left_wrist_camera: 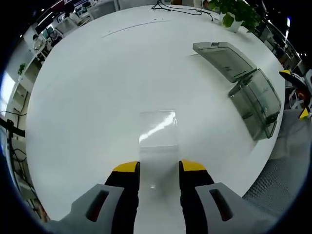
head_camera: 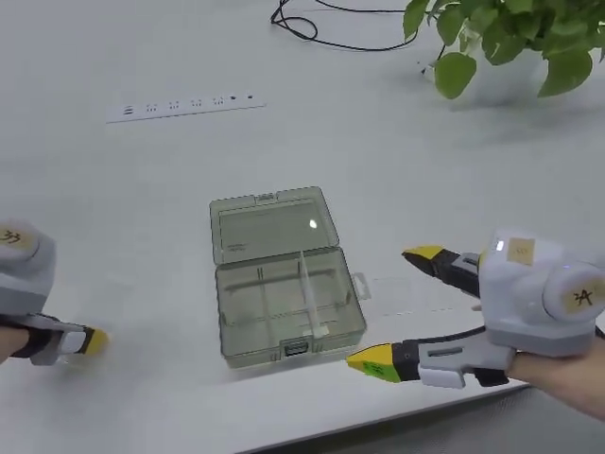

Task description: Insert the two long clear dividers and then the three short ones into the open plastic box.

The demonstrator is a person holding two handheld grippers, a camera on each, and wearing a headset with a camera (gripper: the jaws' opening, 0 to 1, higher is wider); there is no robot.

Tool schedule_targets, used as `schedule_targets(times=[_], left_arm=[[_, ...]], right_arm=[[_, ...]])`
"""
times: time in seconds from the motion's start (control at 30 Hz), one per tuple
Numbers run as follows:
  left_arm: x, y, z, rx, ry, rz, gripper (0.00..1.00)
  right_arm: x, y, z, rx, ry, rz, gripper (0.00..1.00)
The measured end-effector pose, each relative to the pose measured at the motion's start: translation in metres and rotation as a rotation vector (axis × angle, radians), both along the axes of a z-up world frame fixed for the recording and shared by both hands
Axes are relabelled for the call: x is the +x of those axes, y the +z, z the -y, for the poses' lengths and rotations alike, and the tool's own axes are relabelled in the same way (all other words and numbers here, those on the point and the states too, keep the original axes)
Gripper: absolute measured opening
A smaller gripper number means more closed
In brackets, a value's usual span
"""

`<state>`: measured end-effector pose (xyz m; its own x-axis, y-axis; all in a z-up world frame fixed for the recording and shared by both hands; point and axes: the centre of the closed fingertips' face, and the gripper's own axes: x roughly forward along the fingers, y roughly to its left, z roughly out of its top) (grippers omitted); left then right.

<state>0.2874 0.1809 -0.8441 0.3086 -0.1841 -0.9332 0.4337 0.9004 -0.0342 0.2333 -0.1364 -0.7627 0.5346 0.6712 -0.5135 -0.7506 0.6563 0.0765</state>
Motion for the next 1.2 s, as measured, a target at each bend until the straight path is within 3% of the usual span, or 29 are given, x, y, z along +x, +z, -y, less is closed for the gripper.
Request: schedule_targets(times=[0.37,0.7,0.97,1.07,1.2], left_arm=[[-0.006,0.001,-0.002,-0.041,0.041,0.019,0.3],[-0.004,0.016,0.006,-0.131,0.083,0.057,0.3],[0.009,0.044,0.028,-0.244,0.094,0.125,0.3],[0.013,0.059,0.045,-0.308,0.085,0.159,0.3],[0.017,0.072,0.065,-0.349,0.061,0.189,0.3]], right_arm=[[-0.003,-0.001,-0.007,0.009,0.005,-0.018,0.89],[-0.004,-0.003,-0.006,0.017,-0.018,-0.055,0.87],[0.002,0.001,-0.003,0.05,-0.065,-0.078,0.85],[0.006,0.004,-0.003,0.072,-0.083,-0.088,0.84],[0.01,0.011,-0.006,0.127,-0.101,-0.119,0.84]])
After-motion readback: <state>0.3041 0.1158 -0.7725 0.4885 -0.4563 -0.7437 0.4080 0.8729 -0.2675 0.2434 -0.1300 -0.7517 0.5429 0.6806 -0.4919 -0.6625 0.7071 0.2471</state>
